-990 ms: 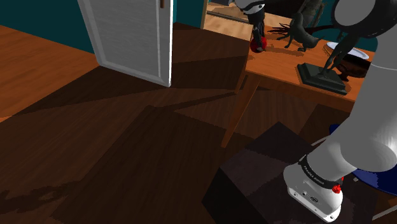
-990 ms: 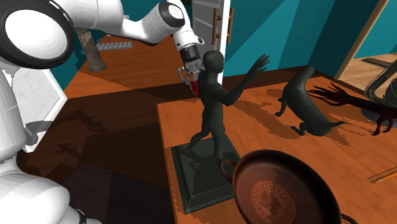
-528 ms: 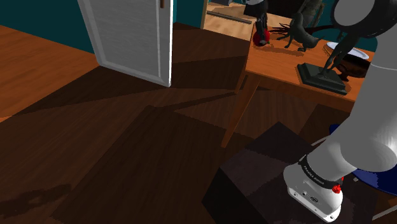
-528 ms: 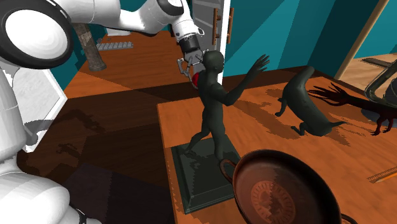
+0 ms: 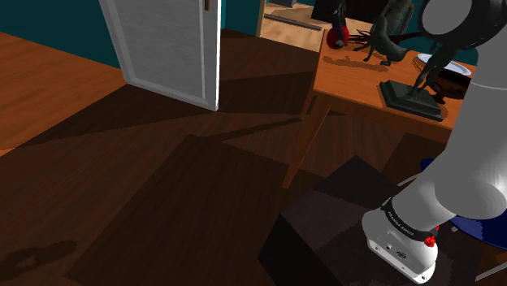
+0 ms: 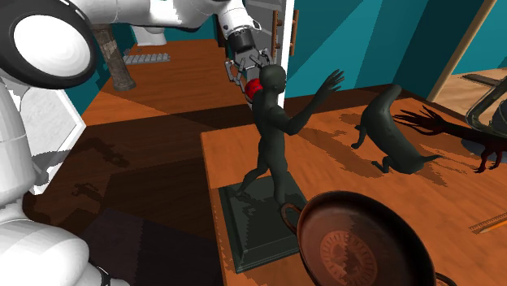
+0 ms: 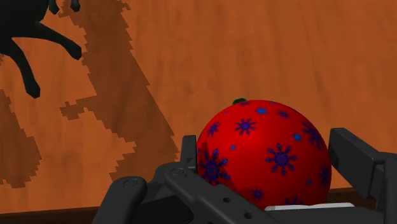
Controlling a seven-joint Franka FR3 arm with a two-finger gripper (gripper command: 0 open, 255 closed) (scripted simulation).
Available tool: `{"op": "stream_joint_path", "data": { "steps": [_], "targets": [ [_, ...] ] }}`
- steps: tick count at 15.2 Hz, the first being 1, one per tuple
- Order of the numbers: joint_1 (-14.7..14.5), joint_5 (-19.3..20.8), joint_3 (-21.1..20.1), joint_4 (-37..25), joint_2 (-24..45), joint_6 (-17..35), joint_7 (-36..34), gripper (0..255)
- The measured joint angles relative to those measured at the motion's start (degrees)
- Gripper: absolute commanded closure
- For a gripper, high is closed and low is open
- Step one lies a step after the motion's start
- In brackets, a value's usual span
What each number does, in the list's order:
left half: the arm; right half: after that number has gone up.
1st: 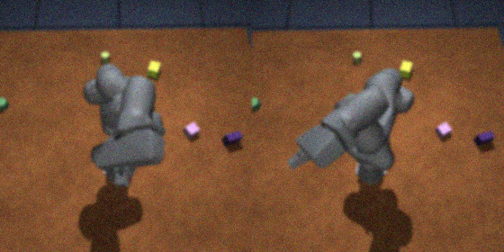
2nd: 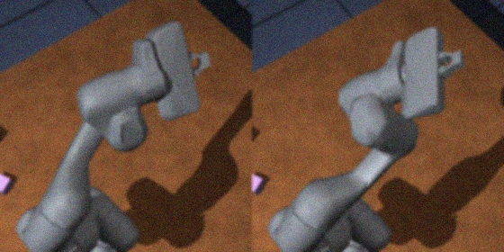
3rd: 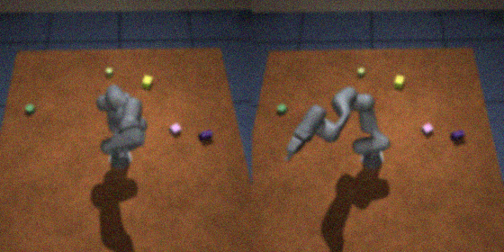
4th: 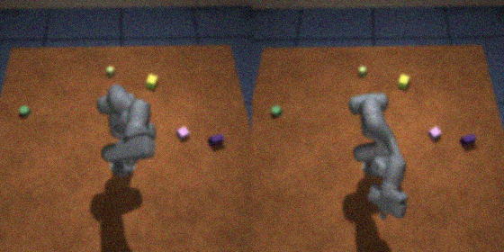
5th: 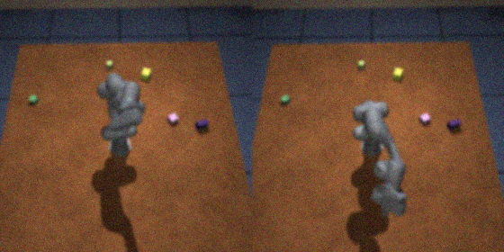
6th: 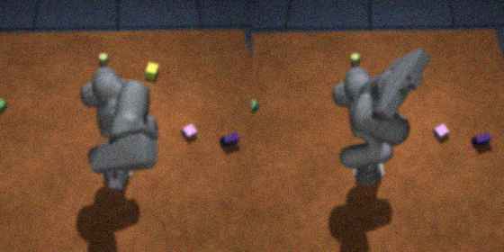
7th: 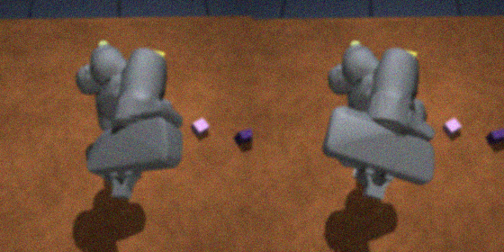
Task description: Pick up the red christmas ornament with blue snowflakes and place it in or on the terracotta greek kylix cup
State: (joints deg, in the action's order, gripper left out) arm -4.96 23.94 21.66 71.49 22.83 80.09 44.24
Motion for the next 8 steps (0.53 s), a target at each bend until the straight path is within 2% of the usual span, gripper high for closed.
{"op": "stream_joint_path", "data": {
  "steps": [8],
  "targets": [
    [0.75,-0.21,0.41,-9.42,2.50,-6.09,3.62,255]
  ]
}}
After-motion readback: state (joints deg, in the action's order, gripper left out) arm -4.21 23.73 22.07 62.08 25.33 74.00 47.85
